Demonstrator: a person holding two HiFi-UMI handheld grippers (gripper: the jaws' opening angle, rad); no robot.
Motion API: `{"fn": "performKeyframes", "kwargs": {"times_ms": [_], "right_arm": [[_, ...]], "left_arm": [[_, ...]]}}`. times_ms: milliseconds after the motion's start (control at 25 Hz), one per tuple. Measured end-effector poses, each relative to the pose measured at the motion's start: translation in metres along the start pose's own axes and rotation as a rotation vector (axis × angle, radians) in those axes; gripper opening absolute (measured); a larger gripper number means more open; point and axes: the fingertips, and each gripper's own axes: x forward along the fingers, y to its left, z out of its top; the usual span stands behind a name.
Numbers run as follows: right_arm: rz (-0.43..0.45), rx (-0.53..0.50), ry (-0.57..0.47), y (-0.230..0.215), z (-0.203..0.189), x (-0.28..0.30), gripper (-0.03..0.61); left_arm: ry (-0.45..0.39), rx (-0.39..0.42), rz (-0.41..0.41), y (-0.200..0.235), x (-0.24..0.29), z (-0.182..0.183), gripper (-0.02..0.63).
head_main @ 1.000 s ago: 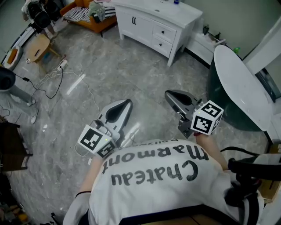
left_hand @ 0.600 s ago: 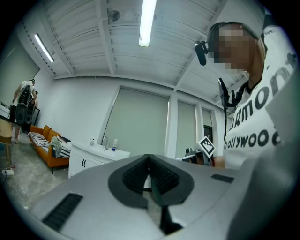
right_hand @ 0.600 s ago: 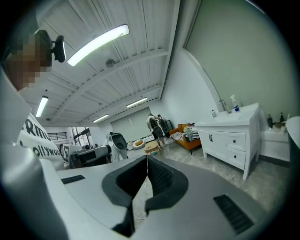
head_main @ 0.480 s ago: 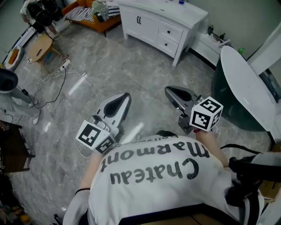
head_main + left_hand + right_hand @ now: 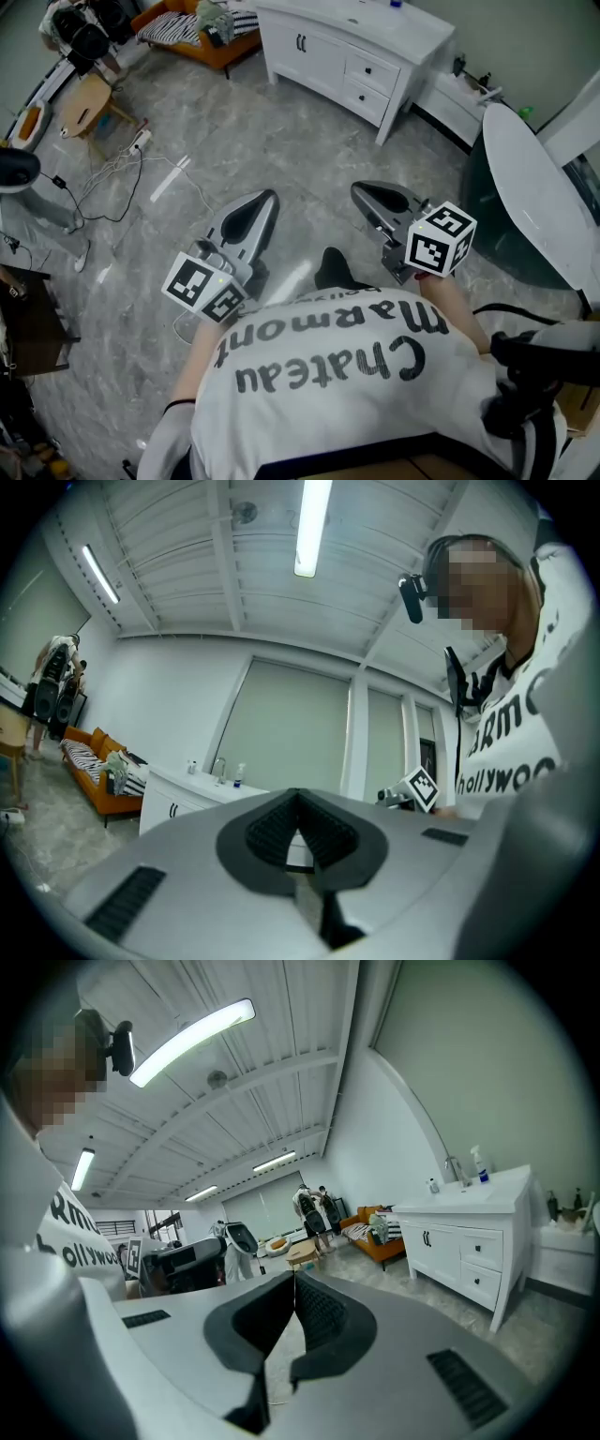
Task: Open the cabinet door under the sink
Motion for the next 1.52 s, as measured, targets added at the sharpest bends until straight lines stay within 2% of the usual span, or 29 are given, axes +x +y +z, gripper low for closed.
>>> {"fn": "performKeyframes", "kwargs": {"times_ms": [320, 760, 1000, 1200, 1520], "right_arm": [[0.017, 0.011, 0.052, -0.086, 0.034, 0.051, 0.011], [0.115, 0.026, 0.157, -0.178, 0.052, 0.126, 0.011], [0.172, 0.034, 0.178, -0.206, 0.062, 0.153, 0.011], [0.164, 0.021, 0.185, -0.231, 0.070, 0.161, 0.012], [0.099, 0.025, 0.169, -0.276, 0.084, 0.162, 0.011]], "left_arm": [[-0.015, -0.103, 0.065, 0.074, 0.073, -0.001, 0.006], [0.065, -0.087, 0.144, 0.134, 0.152, -0.024, 0.006], [0.082, -0.075, 0.180, 0.157, 0.183, -0.022, 0.006], [0.085, -0.066, 0.179, 0.173, 0.209, -0.022, 0.006], [0.072, -0.062, 0.164, 0.186, 0.242, -0.026, 0.006]]}}
